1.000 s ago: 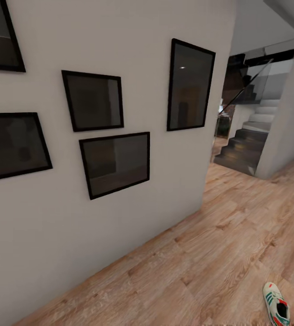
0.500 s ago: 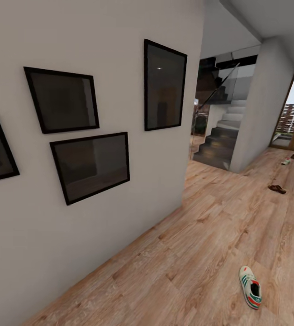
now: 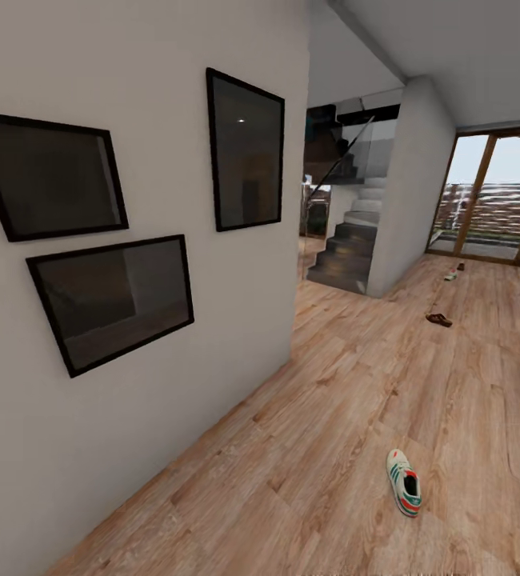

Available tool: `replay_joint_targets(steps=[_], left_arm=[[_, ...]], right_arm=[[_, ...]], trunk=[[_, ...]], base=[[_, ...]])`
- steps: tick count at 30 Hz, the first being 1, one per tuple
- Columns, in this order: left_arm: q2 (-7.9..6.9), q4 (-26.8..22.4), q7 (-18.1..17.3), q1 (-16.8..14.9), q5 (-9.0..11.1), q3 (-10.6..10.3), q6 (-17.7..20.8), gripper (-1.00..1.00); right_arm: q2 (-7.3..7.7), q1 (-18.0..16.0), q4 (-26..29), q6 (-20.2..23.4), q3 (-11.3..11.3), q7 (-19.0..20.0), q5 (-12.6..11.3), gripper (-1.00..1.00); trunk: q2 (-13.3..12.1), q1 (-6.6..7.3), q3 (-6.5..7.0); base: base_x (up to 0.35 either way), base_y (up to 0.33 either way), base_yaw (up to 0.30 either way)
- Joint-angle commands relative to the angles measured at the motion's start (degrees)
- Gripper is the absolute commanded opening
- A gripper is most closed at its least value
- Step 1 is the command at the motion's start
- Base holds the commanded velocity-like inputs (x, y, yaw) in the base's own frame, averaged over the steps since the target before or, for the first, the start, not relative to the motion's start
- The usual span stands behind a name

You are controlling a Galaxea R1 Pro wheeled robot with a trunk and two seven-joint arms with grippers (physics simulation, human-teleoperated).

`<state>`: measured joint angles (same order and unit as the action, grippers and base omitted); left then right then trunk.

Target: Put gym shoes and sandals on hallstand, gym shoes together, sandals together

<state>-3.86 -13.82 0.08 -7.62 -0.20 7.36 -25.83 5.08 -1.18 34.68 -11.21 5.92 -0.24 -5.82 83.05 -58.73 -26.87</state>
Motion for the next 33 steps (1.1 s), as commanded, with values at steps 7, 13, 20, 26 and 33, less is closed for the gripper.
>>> replay_joint_targets(steps=[7, 13, 20, 26, 33], left_arm=[[0.0, 0.03, 0.01, -0.02, -0.06, 0.12, -0.18, 1.0], [0.03, 0.03, 0.01, -0.02, 0.05, 0.16, -0.18, 1.0], [-0.06, 0.03, 0.01, -0.02, 0.09, 0.15, -0.18, 1.0], [-0.11, 0.03, 0.01, 0.05, -0.04, 0.13, -0.25, 1.0], [-0.1, 0.03, -0.1, 0.2, -0.04, 0.12, -0.27, 1.0]], right_arm=[[0.02, -0.05, -0.1, -0.22, -0.12, -0.02, -0.59, 1.0], [0.02, -0.05, -0.08, -0.22, -0.12, -0.02, -0.53, 1.0], [0.02, -0.05, -0.07, -0.22, -0.12, -0.02, -0.51, 1.0], [-0.02, -0.05, -0.13, -0.22, -0.19, -0.02, -0.51, 1.0], [-0.05, -0.05, -0.07, -0.22, -0.2, -0.02, -0.51, 1.0]], trunk=[[0.03, 0.0, -0.06], [0.03, 0.0, -0.06], [0.03, 0.0, -0.06], [0.03, 0.0, -0.06], [0.03, 0.0, -0.06]], base=[[0.0, 0.0, -0.289], [0.001, 0.0, -0.289], [0.113, 0.059, -0.289], [0.25, 0.175, -0.289], [0.278, 0.211, -0.286]])
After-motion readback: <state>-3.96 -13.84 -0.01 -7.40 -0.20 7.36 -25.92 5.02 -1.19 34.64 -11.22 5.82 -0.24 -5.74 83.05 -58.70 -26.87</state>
